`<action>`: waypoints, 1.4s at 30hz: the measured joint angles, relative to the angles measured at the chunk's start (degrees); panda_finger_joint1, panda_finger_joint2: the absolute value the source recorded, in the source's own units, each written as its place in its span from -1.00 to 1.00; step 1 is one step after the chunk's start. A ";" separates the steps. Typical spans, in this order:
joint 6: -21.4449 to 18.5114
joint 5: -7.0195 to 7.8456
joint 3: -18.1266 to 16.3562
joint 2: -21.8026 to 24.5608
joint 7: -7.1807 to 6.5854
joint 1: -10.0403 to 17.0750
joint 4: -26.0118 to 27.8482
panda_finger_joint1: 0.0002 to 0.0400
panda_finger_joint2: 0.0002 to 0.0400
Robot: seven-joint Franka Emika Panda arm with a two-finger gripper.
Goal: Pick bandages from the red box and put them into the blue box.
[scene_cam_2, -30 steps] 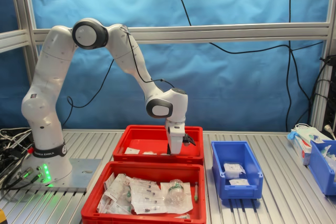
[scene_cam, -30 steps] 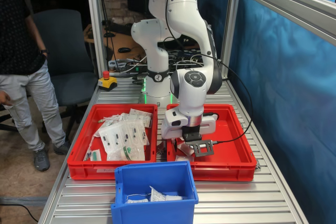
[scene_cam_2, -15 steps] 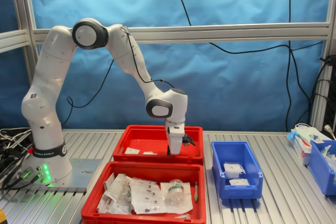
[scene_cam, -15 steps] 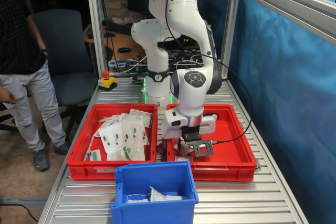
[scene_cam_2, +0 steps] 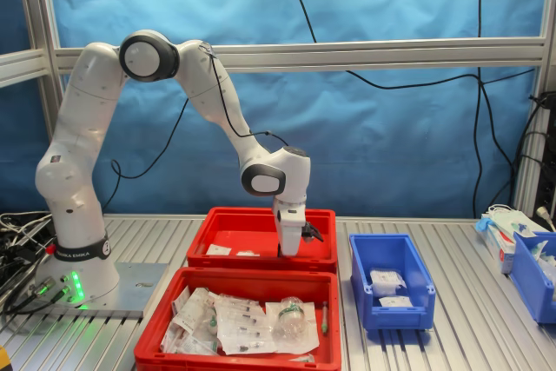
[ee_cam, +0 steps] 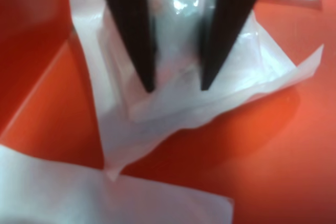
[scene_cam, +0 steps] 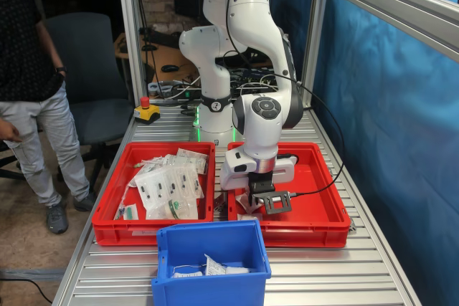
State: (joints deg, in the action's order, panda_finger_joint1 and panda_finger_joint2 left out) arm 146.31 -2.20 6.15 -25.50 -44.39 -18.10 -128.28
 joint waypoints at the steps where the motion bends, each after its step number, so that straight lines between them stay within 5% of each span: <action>1: 0.00 0.00 0.00 0.00 0.00 0.00 0.00 -0.45 -0.45; 2: 0.00 0.00 0.00 0.00 0.00 0.00 0.00 -0.45 -0.45; 3: 0.00 0.00 0.00 0.00 0.00 0.00 0.00 -0.70 -0.70; 7: 0.00 0.00 0.01 0.00 0.00 0.00 0.00 -0.70 -0.70; 8: 0.00 0.00 0.01 0.00 0.00 0.00 0.00 -0.92 -0.92; 42: 0.00 0.00 0.28 0.00 0.00 0.00 0.00 -0.79 -0.79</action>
State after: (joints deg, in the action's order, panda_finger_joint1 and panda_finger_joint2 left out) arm 146.31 -2.20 6.43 -25.50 -44.39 -18.10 -128.28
